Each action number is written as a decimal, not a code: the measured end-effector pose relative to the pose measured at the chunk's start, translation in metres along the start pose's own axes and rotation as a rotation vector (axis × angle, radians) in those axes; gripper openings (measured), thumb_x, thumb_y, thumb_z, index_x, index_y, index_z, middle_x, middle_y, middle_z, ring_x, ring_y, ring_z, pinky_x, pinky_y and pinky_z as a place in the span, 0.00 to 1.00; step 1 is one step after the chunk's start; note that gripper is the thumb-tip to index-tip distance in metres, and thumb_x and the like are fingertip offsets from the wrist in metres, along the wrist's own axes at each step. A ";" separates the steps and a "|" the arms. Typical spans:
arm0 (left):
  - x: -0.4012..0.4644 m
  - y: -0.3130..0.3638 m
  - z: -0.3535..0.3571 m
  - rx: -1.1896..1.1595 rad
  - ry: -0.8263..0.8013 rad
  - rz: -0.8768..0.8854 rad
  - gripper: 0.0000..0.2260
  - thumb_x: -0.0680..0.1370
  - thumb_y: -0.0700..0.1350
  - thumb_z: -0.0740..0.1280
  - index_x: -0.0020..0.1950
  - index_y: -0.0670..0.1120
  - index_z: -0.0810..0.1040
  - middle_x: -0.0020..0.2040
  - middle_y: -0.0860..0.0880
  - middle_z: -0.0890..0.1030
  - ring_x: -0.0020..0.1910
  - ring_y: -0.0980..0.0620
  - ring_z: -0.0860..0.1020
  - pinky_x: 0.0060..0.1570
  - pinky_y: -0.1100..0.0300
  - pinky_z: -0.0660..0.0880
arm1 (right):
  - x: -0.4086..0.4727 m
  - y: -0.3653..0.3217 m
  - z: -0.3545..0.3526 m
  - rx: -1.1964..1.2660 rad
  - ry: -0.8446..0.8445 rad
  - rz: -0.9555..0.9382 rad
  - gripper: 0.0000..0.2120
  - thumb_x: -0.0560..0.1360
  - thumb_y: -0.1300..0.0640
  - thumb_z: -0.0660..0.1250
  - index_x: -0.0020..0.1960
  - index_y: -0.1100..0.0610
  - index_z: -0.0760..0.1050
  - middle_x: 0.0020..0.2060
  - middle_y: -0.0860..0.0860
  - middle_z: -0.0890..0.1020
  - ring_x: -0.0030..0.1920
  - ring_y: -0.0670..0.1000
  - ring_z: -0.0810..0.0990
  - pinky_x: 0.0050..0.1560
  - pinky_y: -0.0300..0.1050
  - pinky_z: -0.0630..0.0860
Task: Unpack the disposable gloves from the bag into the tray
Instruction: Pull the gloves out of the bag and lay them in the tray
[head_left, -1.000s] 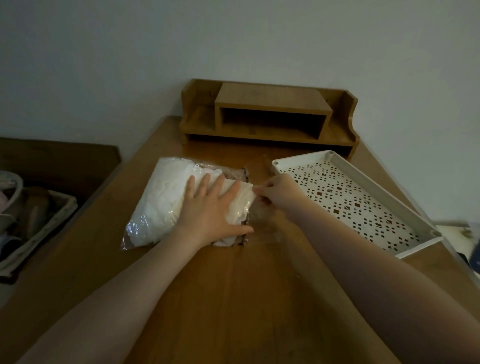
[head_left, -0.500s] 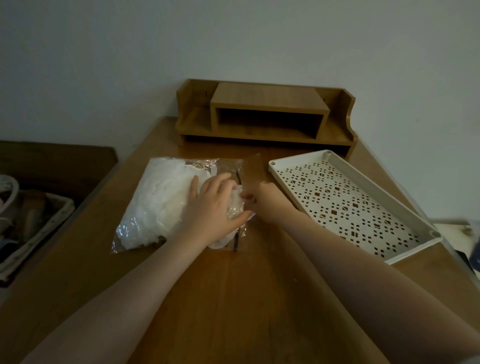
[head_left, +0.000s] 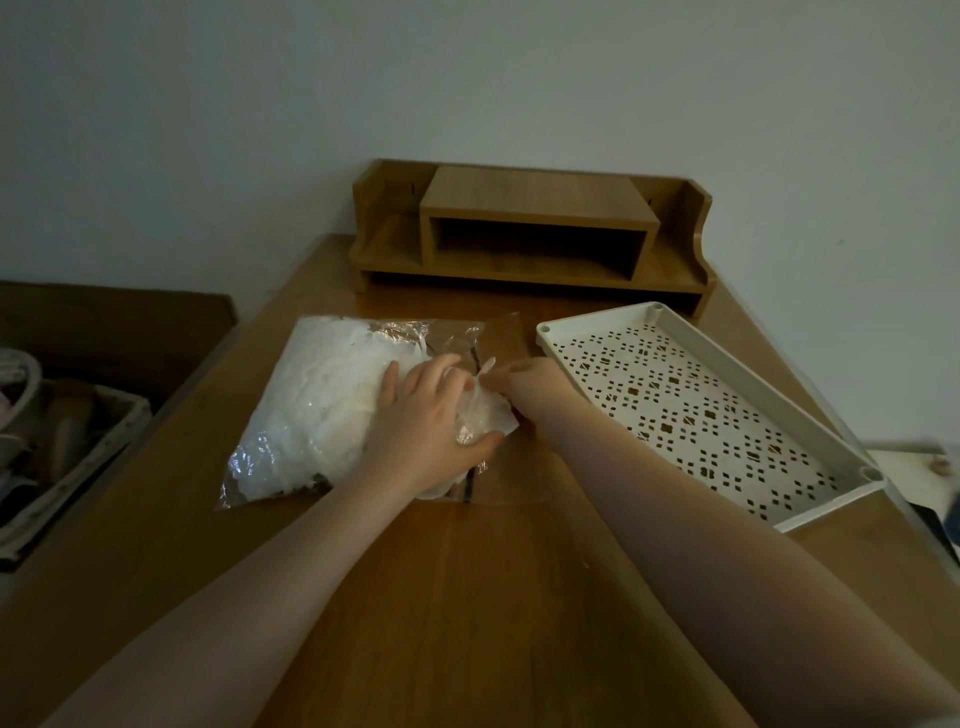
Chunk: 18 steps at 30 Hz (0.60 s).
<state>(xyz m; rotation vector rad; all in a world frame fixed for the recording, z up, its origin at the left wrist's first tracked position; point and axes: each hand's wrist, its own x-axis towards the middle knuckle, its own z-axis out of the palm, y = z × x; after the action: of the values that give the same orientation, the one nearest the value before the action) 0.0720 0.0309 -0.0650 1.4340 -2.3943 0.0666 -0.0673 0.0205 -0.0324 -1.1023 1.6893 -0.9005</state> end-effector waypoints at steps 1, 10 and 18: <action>0.001 0.001 -0.001 0.006 -0.008 -0.002 0.29 0.73 0.66 0.61 0.68 0.50 0.67 0.73 0.52 0.61 0.73 0.51 0.60 0.72 0.45 0.46 | -0.001 0.002 0.001 0.080 0.022 -0.017 0.08 0.76 0.58 0.67 0.52 0.60 0.79 0.36 0.48 0.76 0.39 0.48 0.75 0.42 0.41 0.73; 0.014 0.007 -0.010 0.011 -0.185 0.107 0.38 0.69 0.75 0.42 0.74 0.59 0.60 0.77 0.51 0.48 0.75 0.47 0.48 0.73 0.42 0.42 | -0.012 0.018 -0.041 1.018 -0.017 0.184 0.09 0.78 0.56 0.60 0.51 0.61 0.75 0.39 0.55 0.80 0.39 0.53 0.81 0.44 0.48 0.78; 0.015 0.007 -0.012 0.020 -0.227 0.242 0.25 0.81 0.59 0.49 0.64 0.45 0.75 0.72 0.48 0.65 0.71 0.50 0.62 0.71 0.55 0.52 | -0.027 -0.024 -0.018 0.599 0.293 0.012 0.21 0.82 0.48 0.47 0.39 0.58 0.69 0.39 0.47 0.72 0.42 0.46 0.69 0.54 0.43 0.61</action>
<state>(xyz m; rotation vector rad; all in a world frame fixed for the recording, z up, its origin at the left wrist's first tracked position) 0.0627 0.0241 -0.0478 1.2095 -2.7509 -0.0136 -0.0723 0.0397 0.0029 -0.5733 1.4913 -1.4928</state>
